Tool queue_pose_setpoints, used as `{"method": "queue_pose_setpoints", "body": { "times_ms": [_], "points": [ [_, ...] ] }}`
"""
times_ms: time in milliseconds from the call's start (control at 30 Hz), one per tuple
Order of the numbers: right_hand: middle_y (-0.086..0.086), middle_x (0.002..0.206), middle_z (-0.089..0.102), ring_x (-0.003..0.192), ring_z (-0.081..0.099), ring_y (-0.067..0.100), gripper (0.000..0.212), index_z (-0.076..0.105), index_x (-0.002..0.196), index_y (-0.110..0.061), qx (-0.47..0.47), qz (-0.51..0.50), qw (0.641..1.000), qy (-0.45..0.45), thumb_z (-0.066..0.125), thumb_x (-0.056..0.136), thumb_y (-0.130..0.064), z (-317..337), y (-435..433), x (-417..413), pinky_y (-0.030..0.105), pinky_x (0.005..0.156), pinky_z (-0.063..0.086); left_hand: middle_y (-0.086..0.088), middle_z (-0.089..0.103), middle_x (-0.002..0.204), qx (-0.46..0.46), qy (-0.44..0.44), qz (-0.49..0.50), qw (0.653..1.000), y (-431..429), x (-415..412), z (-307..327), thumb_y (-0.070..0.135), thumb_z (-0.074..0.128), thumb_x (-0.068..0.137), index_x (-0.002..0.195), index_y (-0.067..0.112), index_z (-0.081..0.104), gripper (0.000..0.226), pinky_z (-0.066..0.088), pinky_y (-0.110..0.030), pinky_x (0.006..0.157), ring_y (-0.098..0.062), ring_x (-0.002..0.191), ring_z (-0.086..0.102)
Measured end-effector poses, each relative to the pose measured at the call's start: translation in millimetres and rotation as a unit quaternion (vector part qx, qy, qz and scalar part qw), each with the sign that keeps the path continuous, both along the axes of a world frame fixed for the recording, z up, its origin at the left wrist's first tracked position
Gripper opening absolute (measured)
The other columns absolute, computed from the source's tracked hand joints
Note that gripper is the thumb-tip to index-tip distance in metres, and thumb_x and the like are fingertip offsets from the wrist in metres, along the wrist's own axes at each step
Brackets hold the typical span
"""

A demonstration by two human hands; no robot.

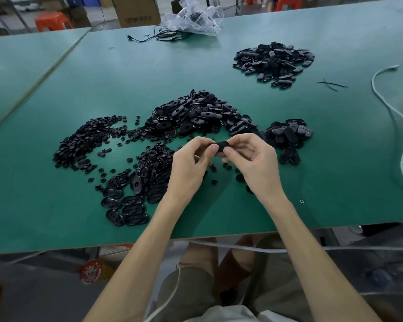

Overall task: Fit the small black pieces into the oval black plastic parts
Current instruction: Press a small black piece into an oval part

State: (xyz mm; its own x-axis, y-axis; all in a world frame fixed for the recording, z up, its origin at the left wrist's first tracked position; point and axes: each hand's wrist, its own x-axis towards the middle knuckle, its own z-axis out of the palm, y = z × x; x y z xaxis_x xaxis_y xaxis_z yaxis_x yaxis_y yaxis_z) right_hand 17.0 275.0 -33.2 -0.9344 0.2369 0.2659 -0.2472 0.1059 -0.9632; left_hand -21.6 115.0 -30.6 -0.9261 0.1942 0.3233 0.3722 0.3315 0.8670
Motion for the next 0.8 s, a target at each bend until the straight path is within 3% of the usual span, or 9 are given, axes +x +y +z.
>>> {"method": "queue_pose_setpoints", "body": {
  "times_ms": [133, 300, 467, 567, 700, 800],
  "points": [
    [-0.002, 0.089, 0.078, 0.085, 0.078, 0.018, 0.013, 0.068, 0.099, -0.012, 0.021, -0.014, 1.000, -0.016, 0.077, 0.092, -0.007, 1.1, -1.1, 0.9, 0.035, 0.077, 0.064, 0.022, 0.068, 0.076, 0.015, -0.016, 0.003, 1.000, 0.6, 2.1, 3.2, 0.024, 0.071, 0.099, 0.095, 0.025, 0.070, 0.004, 0.055, -0.036, 0.065, -0.006, 0.065, 0.058],
    [-0.003, 0.080, 0.076, 0.078, 0.074, 0.017, 0.015, 0.070, 0.087, -0.018, 0.095, -0.027, 0.994, -0.049, 0.083, 0.090, -0.025, -0.1, -3.5, 0.5, 0.040, 0.078, 0.061, 0.013, 0.067, 0.071, 0.071, -0.038, 0.020, 0.997, -0.1, 4.1, 5.1, 0.027, 0.069, 0.099, 0.091, 0.023, 0.069, 0.009, 0.049, -0.020, 0.058, -0.008, 0.064, 0.058],
    [-0.009, 0.076, 0.075, 0.074, 0.071, 0.011, 0.014, 0.074, 0.084, -0.020, 0.128, 0.004, 0.991, -0.047, 0.081, 0.091, -0.030, 0.3, -4.9, 0.9, 0.031, 0.074, 0.057, 0.016, 0.071, 0.079, 0.064, -0.034, 0.014, 0.997, 0.2, 3.3, 2.5, 0.026, 0.064, 0.103, 0.094, 0.021, 0.068, 0.011, 0.049, -0.026, 0.064, -0.006, 0.069, 0.062],
    [-0.008, 0.079, 0.073, 0.075, 0.068, 0.010, 0.021, 0.076, 0.081, -0.020, 0.155, -0.011, 0.987, -0.031, 0.076, 0.094, -0.037, 1.0, -6.4, 0.8, 0.026, 0.070, 0.050, 0.003, 0.073, 0.086, 0.067, -0.024, 0.009, 0.997, -0.7, 1.8, 0.5, 0.026, 0.059, 0.106, 0.099, 0.013, 0.063, 0.015, 0.050, -0.026, 0.067, -0.013, 0.074, 0.066],
    [-0.008, 0.081, 0.073, 0.069, 0.070, 0.009, 0.019, 0.071, 0.088, -0.020, 0.116, -0.045, 0.992, -0.031, 0.070, 0.100, -0.035, 3.1, -7.0, 0.2, 0.022, 0.065, 0.050, 0.000, 0.070, 0.076, 0.074, -0.029, -0.022, 0.997, -0.7, 1.0, -1.4, 0.019, 0.056, 0.107, 0.102, 0.011, 0.062, 0.012, 0.053, -0.029, 0.063, -0.017, 0.064, 0.066],
    [-0.008, 0.086, 0.074, 0.067, 0.070, 0.010, 0.014, 0.070, 0.096, -0.017, 0.103, -0.038, 0.993, -0.036, 0.071, 0.100, -0.031, 3.1, -7.4, 0.4, 0.029, 0.069, 0.056, 0.006, 0.067, 0.072, 0.047, -0.007, -0.036, 0.998, -1.3, -0.5, -2.7, 0.015, 0.058, 0.106, 0.105, 0.012, 0.071, 0.014, 0.049, -0.023, 0.061, -0.011, 0.060, 0.060]
  ]
}}
